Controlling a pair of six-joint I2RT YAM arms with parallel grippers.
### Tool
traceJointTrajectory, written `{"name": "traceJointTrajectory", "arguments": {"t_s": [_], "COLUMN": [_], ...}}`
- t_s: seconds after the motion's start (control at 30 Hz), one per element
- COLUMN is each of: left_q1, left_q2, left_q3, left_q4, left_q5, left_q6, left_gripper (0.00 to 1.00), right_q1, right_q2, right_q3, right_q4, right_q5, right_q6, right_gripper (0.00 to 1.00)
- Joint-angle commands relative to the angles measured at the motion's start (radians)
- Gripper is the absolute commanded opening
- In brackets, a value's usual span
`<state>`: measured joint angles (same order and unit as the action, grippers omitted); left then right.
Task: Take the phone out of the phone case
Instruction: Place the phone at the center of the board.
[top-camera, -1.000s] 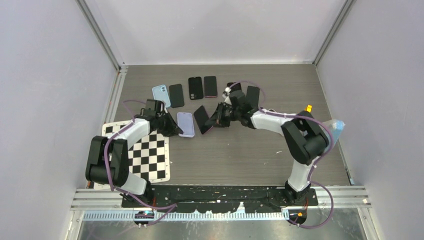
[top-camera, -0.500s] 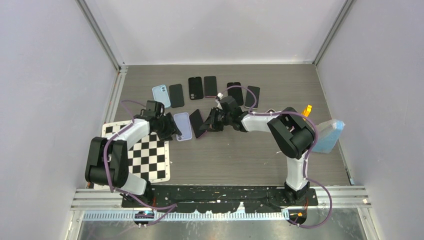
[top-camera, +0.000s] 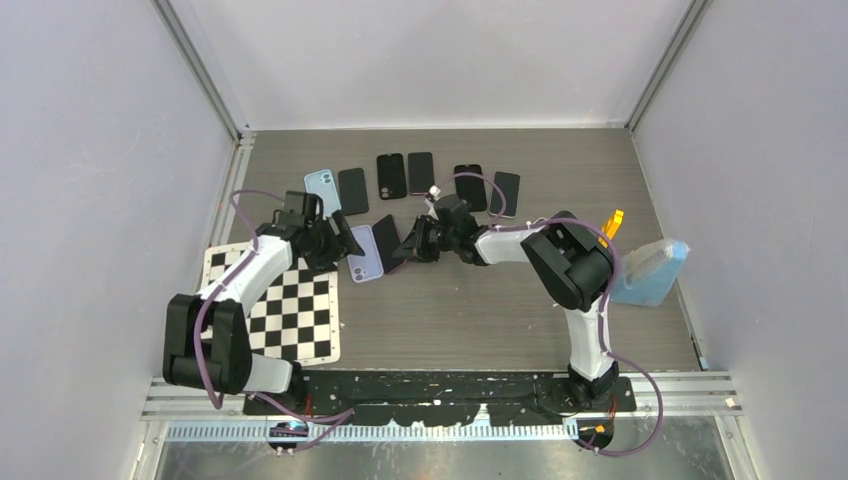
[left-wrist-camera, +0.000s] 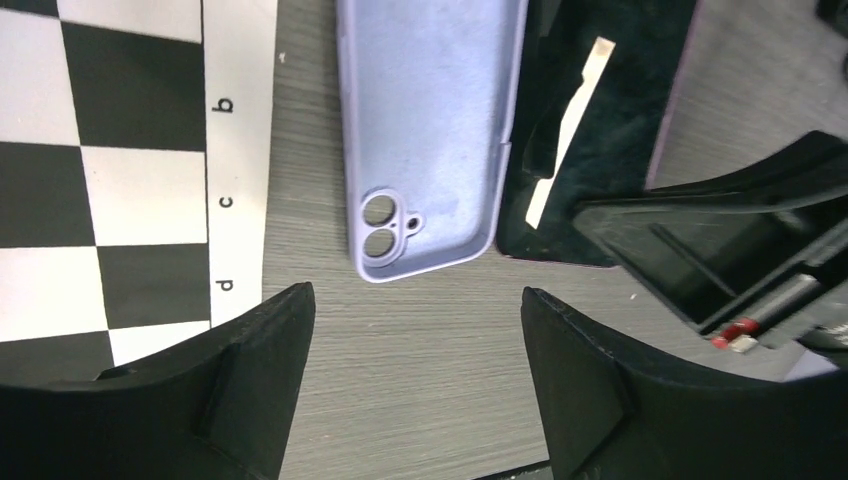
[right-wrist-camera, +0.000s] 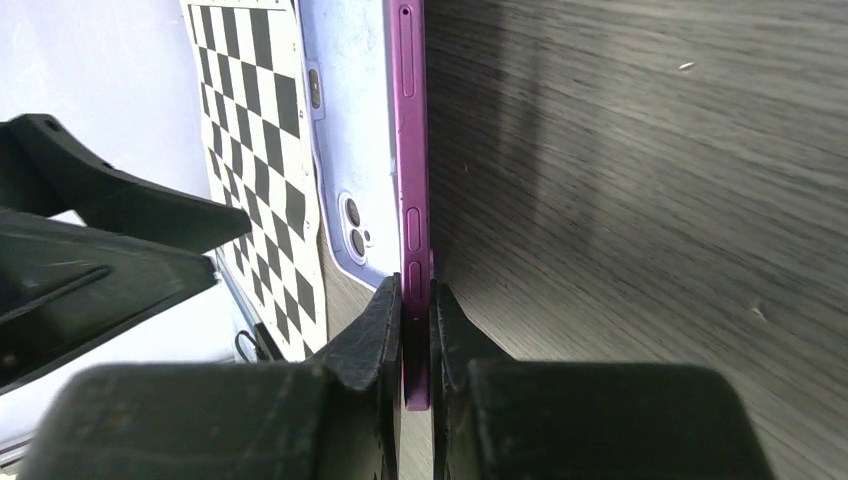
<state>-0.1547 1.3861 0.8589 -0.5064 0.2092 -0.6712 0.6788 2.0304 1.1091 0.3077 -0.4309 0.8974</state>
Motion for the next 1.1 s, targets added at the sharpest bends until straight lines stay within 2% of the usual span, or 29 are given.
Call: {"name": "traceJointTrajectory", "arguments": {"t_s": [0.0,0.2,0.33,0.37,0.43,0.53,0.77,1.07], "left_q1": [0.009,0.024,0.028,0.031,0.033,0.038,0.043,0.047], "left_q2": [-0.051,-0.056,-0.065,-0.068,-0.069,-0.072,-0.073,-0.093], "left_q3": [0.047,0.062,0.070,0.072,0.076,0.087,0.116,0.136], "left_q4": [-0.015,-0.024,-0.032,-0.032,-0.033,-0.038,-0.049,-0.060], "left_q5": [-0.013,-0.028,-0.031,-0.034,-0.034,-0.035,-0.045,-0.031], "left_q6": [0.024,0.030,0.037,0.038,0.039,0.041,0.046,0.056], "left_gripper": [0.79,0.83,0.86,0.87,0.88,0.88,0.90,0.90], "right_q1": [0.039,0.046,0.046,0.047,0.050,0.054,0.084,0.099], "right_q2": [0.041,0.050,0.024,0.013,-0.006,-0.032,-0.022,-0.042], "right_q3": [0.022,0.072,0.092,0.096,0.106,0.142,0.259,0.309], "right_q4": [-0.083,-0.175,-0.259,-0.276,-0.313,-0.406,-0.605,-0.645], "right_q5": [0.039,0.049,0.085,0.089,0.104,0.150,0.226,0.285], "right_q6": [0.024,0.010,-0.024,-0.031,-0.052,-0.109,-0.239,-0.305], "right_gripper": [0.05,0.25,0.44,0.53,0.62,0.69,0.70,0.62]}}
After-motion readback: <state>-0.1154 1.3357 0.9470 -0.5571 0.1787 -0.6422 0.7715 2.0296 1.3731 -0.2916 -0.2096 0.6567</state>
